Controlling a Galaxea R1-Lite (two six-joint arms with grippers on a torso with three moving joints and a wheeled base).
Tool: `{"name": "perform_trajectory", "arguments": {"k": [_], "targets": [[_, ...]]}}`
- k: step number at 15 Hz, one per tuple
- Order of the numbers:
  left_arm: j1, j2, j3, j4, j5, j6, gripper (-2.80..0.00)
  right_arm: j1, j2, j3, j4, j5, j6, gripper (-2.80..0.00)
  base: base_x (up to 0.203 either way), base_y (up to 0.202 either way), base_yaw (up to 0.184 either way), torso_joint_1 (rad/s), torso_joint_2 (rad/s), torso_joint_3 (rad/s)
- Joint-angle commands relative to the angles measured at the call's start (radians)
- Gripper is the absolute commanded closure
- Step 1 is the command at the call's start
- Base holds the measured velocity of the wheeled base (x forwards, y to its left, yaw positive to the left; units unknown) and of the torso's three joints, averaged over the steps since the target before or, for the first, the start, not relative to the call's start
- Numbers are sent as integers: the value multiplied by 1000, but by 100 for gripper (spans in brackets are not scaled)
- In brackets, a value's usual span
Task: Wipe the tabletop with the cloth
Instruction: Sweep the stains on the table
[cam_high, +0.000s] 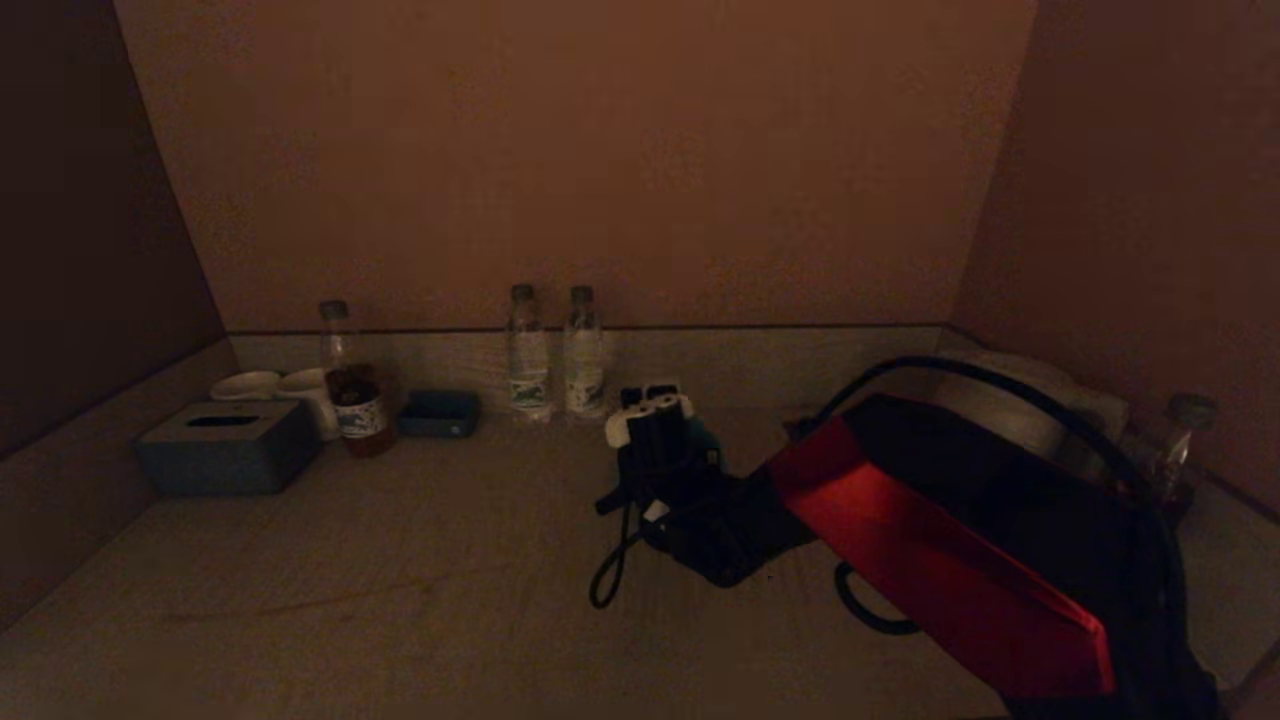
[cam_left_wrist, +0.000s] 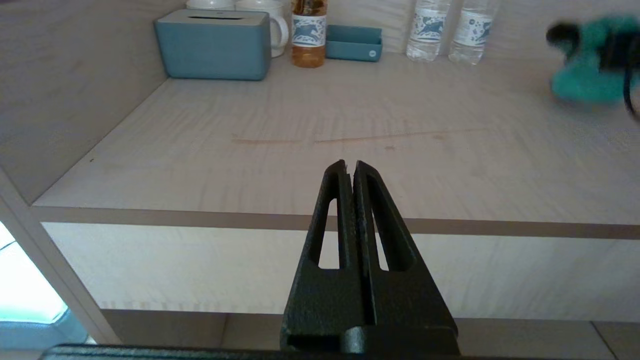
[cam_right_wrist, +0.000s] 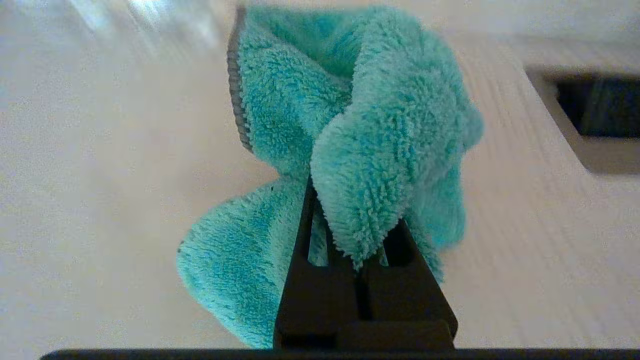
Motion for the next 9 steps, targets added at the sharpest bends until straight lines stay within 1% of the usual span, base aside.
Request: {"name": "perform_trajectory", "arguments": {"k": [1, 5, 6, 7, 9], "targets": [[1, 0, 0, 0, 0, -1, 0, 10, -24, -109, 430, 33, 218, 0, 0, 0, 0, 0, 0, 0], [1, 0, 0, -2, 0, -1, 0, 26, -2, -398, 794, 142, 367, 0, 0, 0, 0, 0, 0, 0], [1, 0, 0, 0, 0, -1, 0, 27, 12, -443, 858, 178, 393, 0, 0, 0, 0, 0, 0, 0], [1, 0, 0, -2, 0, -1, 0, 28, 27, -448, 897, 214, 414, 0, 0, 0, 0, 0, 0, 0], [-1, 0, -2, 0, 0, -1, 0, 29, 52, -448, 905, 217, 416, 0, 0, 0, 0, 0, 0, 0]]}}
